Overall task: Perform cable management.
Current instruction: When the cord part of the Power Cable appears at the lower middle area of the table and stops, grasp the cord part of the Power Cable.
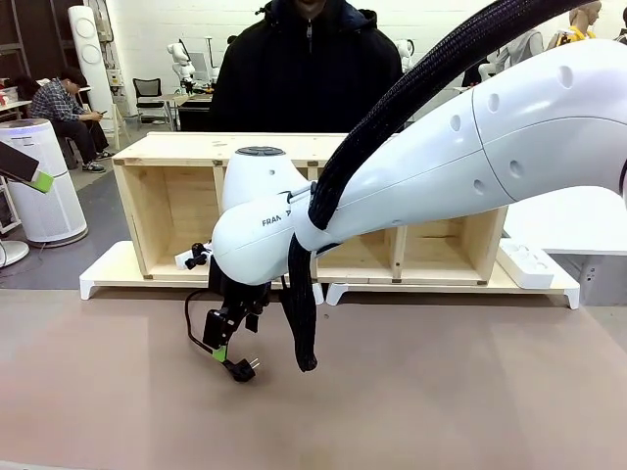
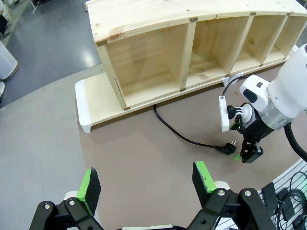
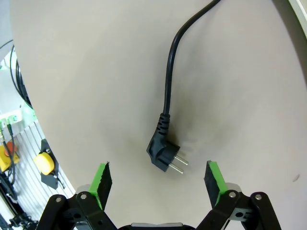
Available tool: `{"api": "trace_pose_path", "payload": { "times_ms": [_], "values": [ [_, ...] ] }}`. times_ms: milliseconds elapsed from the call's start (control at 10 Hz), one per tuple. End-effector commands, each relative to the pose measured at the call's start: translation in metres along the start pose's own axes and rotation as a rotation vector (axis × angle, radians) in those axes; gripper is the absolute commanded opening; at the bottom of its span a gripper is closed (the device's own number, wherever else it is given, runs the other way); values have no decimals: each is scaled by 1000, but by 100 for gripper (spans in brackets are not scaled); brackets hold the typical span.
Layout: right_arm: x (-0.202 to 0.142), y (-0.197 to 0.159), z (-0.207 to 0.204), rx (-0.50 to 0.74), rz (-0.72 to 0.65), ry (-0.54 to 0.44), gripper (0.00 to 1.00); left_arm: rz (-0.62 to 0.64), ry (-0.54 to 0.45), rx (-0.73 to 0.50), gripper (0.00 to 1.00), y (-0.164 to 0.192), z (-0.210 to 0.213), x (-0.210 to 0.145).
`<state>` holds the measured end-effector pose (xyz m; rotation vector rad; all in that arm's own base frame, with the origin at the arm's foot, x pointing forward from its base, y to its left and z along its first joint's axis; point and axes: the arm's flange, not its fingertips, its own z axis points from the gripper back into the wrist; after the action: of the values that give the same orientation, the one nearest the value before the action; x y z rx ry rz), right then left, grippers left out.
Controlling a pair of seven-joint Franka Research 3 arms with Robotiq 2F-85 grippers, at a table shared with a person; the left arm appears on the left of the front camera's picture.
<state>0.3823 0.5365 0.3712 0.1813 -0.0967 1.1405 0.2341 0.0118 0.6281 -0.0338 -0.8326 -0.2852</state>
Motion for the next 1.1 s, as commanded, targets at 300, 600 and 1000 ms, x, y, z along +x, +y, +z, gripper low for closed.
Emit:
{"api": "trace_pose_path", "payload": {
  "times_ms": [300, 600, 1000],
  "values": [
    [0, 0, -1, 1, 4, 1, 100, 6, -5, 1, 100, 1, 0, 1],
    [2, 0, -10, -28, 35, -7, 100, 6, -5, 1, 100, 1, 0, 1],
    [12, 6, -37, -37, 79, 4, 100, 6, -5, 1, 100, 1, 0, 1]
  ]
}}
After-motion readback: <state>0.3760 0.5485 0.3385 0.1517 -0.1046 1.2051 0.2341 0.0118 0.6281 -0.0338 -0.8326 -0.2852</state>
